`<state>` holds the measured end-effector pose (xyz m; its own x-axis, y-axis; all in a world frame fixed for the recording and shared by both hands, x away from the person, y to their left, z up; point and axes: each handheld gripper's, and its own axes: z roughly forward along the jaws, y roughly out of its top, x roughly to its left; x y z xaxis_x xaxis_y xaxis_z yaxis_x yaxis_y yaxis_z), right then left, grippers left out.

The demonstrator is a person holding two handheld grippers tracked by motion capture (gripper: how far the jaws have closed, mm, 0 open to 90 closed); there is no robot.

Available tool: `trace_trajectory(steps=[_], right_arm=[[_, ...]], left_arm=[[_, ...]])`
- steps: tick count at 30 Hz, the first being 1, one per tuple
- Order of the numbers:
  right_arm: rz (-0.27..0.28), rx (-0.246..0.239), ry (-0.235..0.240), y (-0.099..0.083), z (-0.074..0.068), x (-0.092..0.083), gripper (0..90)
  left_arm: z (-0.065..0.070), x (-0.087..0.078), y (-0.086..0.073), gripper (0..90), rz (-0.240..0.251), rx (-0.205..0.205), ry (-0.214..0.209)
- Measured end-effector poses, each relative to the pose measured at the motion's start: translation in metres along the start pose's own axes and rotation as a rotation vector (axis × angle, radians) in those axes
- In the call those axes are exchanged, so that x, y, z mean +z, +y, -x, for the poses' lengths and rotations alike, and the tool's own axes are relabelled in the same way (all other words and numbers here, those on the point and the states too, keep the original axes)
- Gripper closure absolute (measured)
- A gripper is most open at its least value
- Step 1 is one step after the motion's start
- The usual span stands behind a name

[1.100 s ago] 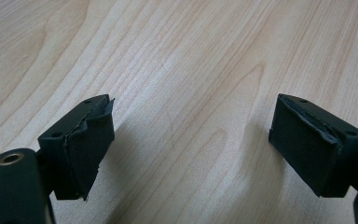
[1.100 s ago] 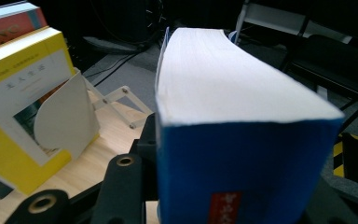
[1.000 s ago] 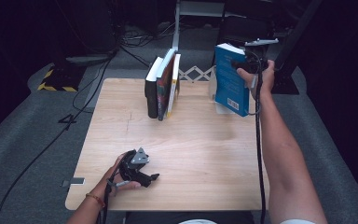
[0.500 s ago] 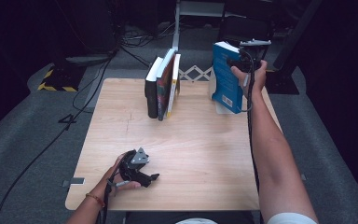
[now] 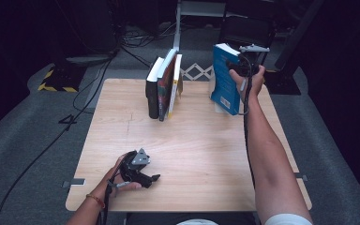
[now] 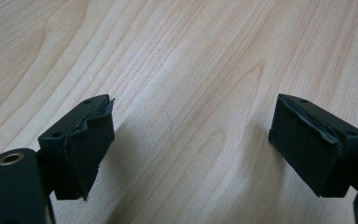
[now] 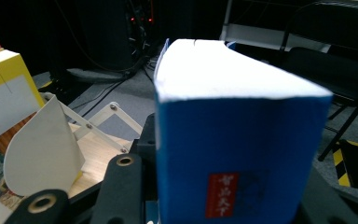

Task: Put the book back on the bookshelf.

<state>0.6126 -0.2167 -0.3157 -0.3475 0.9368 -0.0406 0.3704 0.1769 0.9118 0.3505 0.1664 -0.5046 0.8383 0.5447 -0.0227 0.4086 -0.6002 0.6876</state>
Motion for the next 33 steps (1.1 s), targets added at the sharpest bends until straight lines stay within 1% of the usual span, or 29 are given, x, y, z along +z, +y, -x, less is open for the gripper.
trace_trajectory(steps=[1, 2, 5, 8, 14, 19, 20, 23, 27, 33], right_arm=[[0.008, -0.001, -0.002, -0.003, -0.001, 0.0, 61.1], [0.028, 0.003, -0.003, -0.008, -0.003, 0.0, 61.1], [0.04, 0.016, -0.004, -0.011, -0.005, -0.002, 61.0], [0.051, 0.008, -0.011, -0.013, -0.007, -0.003, 61.0], [0.069, 0.006, 0.007, -0.02, -0.012, -0.007, 60.8], [0.059, -0.012, 0.014, -0.022, -0.014, -0.01, 60.5], [0.053, -0.022, 0.018, -0.024, -0.015, -0.012, 60.3], [0.045, -0.027, 0.027, -0.026, -0.014, -0.014, 60.2], [0.03, -0.054, 0.037, -0.028, -0.013, -0.019, 59.8], [0.01, -0.073, 0.055, -0.032, -0.013, -0.024, 59.4]], left_arm=[[0.0, 0.0, 0.0, 13.9, 0.0, 0.0, 0.0], [0.0, 0.0, 0.0, 13.9, 0.0, 0.0, 0.0], [0.0, 0.0, 0.0, 13.9, 0.0, 0.0, 0.0], [0.0, 0.0, 0.0, 13.9, 0.0, 0.0, 0.0], [0.0, 0.0, 0.0, 13.9, 0.001, 0.0, 0.001], [0.0, 0.0, 0.0, 13.9, 0.001, 0.0, 0.001], [0.0, 0.0, 0.0, 13.9, 0.001, 0.0, 0.001], [0.0, 0.0, 0.0, 13.9, 0.001, 0.0, 0.001], [0.0, 0.0, 0.0, 13.9, 0.001, 0.0, 0.001], [0.0, 0.0, 0.0, 13.9, 0.001, 0.0, 0.001]])
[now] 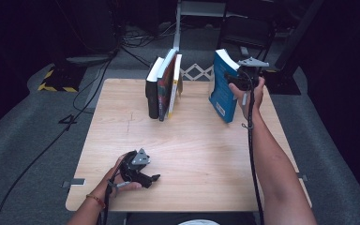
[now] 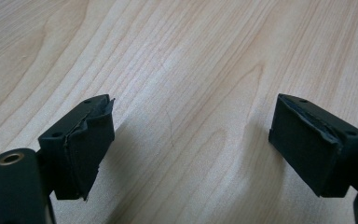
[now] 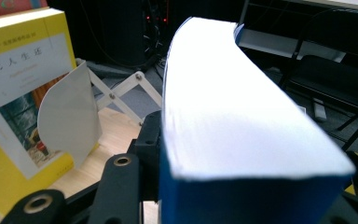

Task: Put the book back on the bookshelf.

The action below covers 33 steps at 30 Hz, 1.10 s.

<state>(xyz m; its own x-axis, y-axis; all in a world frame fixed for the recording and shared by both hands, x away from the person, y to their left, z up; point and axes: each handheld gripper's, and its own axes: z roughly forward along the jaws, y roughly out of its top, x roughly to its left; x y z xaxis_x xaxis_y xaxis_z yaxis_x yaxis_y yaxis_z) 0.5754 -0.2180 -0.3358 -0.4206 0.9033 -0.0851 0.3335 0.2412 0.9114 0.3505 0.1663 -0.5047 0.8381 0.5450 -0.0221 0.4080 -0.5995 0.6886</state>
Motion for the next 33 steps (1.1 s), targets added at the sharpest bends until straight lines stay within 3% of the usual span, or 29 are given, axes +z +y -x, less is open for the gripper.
trace_trajectory(steps=[10, 33], right_arm=[[-0.044, -0.059, 0.02, -0.004, -0.007, -0.005, 57.3], [-0.102, -0.071, 0.035, -0.008, -0.01, -0.007, 50.5]], left_arm=[[0.0, 0.0, 0.0, 13.9, 0.0, 0.0, 0.0], [0.0, 0.0, 0.0, 13.9, 0.0, 0.0, 0.0]])
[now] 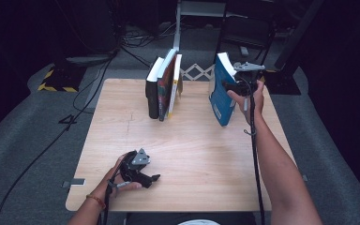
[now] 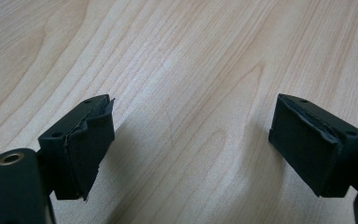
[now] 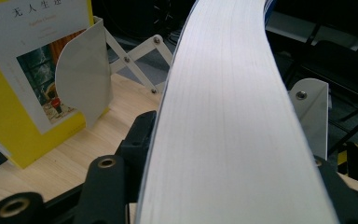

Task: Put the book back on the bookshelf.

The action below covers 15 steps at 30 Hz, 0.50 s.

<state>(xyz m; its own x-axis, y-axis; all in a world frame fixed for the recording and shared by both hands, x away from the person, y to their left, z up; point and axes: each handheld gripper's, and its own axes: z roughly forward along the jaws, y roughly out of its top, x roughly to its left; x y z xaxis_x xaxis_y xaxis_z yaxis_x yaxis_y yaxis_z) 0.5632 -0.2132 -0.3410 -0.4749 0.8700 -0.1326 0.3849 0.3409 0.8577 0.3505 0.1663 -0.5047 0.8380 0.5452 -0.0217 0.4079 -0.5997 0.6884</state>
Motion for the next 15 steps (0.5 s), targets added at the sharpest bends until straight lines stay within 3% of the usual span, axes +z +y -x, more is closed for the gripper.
trace_trajectory(steps=[15], right_arm=[[-0.073, -0.025, 0.017, 0.0004, -0.0017, -0.0006, 41.7]], left_arm=[[0.0, 0.0, 0.0, 13.9, 0.0, 0.0, 0.0]])
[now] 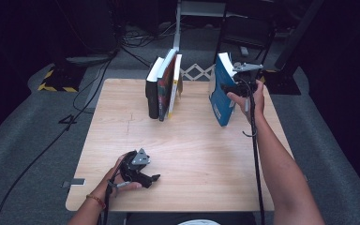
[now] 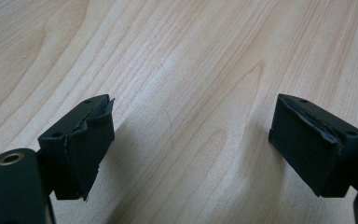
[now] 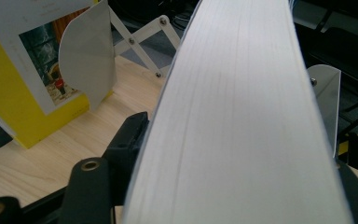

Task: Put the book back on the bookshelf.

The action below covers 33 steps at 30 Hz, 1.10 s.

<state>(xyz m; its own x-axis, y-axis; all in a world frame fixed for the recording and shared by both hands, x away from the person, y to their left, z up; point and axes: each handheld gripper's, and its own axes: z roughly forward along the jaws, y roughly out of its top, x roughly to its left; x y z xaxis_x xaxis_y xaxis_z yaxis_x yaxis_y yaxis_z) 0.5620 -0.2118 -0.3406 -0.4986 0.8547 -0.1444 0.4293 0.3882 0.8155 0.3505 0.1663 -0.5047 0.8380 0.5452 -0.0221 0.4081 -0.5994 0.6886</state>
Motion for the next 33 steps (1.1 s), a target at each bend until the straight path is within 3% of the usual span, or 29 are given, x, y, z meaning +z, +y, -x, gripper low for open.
trace_trajectory(steps=[16, 33], right_arm=[[-0.039, 0.011, 0.008, -0.001, 0.006, -0.011, 36.1], [-0.044, 0.014, 0.014, -0.001, 0.01, -0.02, 33.5]], left_arm=[[0.0, 0.0, 0.0, 13.9, 0.0, 0.0, 0.0], [0.0, 0.0, 0.0, 13.9, 0.0, 0.0, 0.0]])
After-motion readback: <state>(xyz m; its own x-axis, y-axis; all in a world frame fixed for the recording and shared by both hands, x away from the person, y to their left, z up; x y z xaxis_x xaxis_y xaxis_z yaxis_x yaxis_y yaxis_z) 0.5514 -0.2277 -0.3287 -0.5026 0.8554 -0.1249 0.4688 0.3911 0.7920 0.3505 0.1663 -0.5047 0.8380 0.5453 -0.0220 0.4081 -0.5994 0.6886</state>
